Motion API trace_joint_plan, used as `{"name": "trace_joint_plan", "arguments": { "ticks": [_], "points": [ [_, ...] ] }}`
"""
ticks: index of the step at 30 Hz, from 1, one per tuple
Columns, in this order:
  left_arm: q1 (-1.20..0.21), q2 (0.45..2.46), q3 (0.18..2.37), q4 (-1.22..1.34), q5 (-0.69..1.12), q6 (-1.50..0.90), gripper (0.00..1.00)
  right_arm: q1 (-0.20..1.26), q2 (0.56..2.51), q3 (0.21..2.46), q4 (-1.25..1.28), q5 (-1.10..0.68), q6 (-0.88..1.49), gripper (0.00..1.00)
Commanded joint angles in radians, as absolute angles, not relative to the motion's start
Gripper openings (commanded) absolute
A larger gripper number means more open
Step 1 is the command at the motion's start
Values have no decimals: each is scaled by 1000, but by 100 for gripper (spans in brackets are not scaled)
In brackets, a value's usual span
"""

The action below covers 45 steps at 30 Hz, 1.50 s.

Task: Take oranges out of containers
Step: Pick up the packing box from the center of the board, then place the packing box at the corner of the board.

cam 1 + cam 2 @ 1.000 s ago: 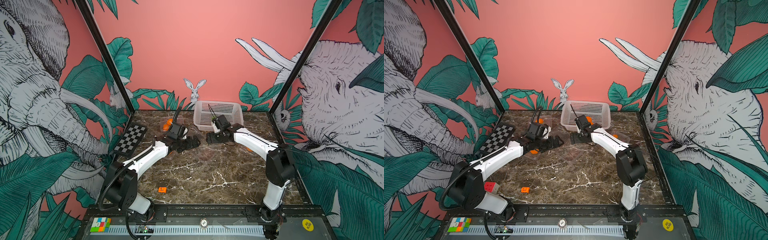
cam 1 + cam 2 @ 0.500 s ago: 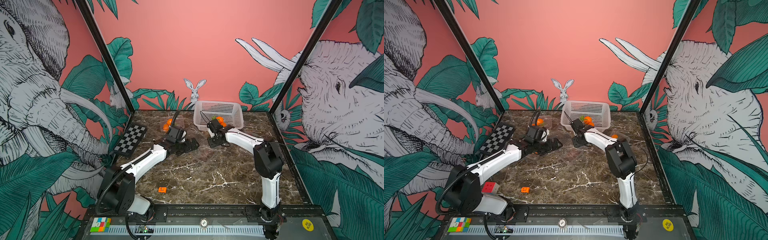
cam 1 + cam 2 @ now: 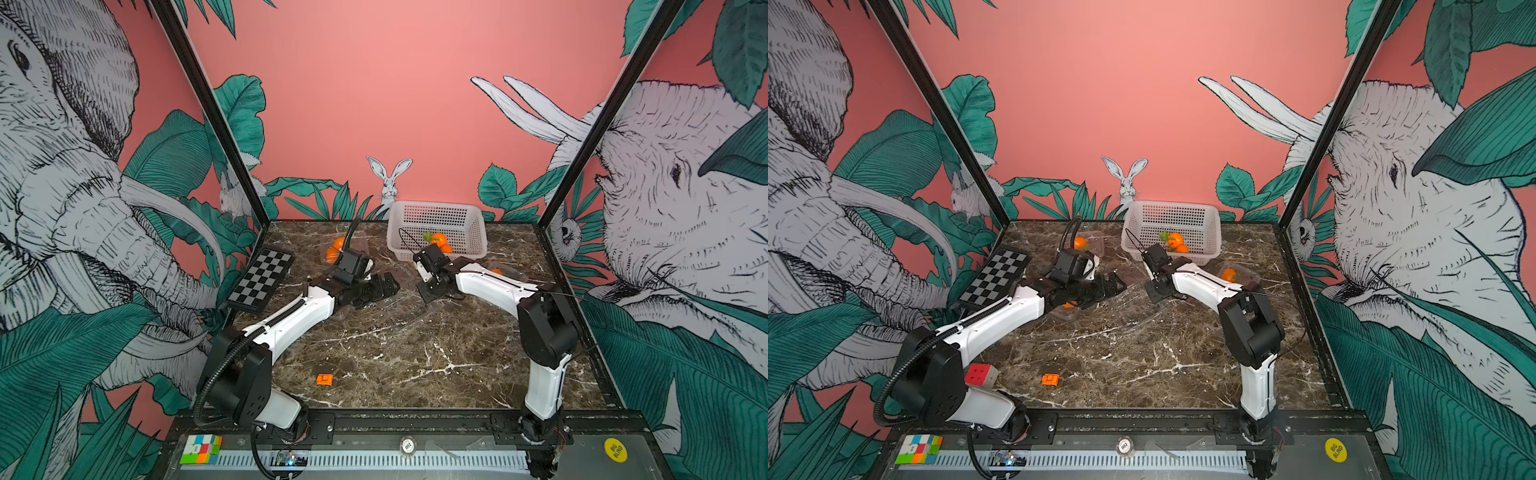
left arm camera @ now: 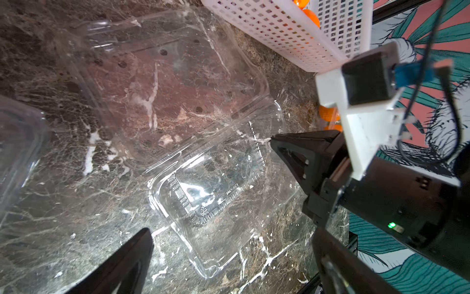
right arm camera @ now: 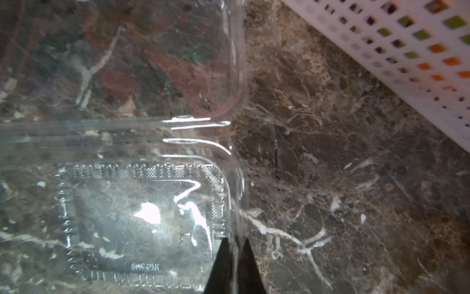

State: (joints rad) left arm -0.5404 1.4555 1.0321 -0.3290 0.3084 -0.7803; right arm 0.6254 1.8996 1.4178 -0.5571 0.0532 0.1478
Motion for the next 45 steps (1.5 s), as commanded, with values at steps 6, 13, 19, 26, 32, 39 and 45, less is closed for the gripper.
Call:
{"name": "trace_joint_plan", "arguments": {
  "ticks": [6, 13, 19, 26, 32, 39, 45],
  "points": [
    [-535, 1347, 1111, -341, 295, -805, 99, 624, 1683, 1362, -535, 32, 99, 4],
    [-536, 1296, 1261, -344, 276, -783, 99, 596, 1468, 1353, -543, 63, 108, 3],
    [-547, 1411, 1376, -303, 326, -799, 99, 428, 1406, 1362, -492, 109, 240, 3],
    [-628, 1559, 1470, -251, 345, -809, 99, 186, 1429, 1338, -353, 155, 387, 2],
    [-657, 1655, 1519, -234, 375, -816, 99, 28, 1545, 1374, -345, 135, 495, 1],
    [-658, 1731, 1537, -216, 390, -817, 99, -104, 1706, 1390, -269, 116, 530, 1],
    [-657, 1818, 1573, -212, 416, -825, 99, -210, 1831, 1459, -246, 54, 558, 2]
  ]
}}
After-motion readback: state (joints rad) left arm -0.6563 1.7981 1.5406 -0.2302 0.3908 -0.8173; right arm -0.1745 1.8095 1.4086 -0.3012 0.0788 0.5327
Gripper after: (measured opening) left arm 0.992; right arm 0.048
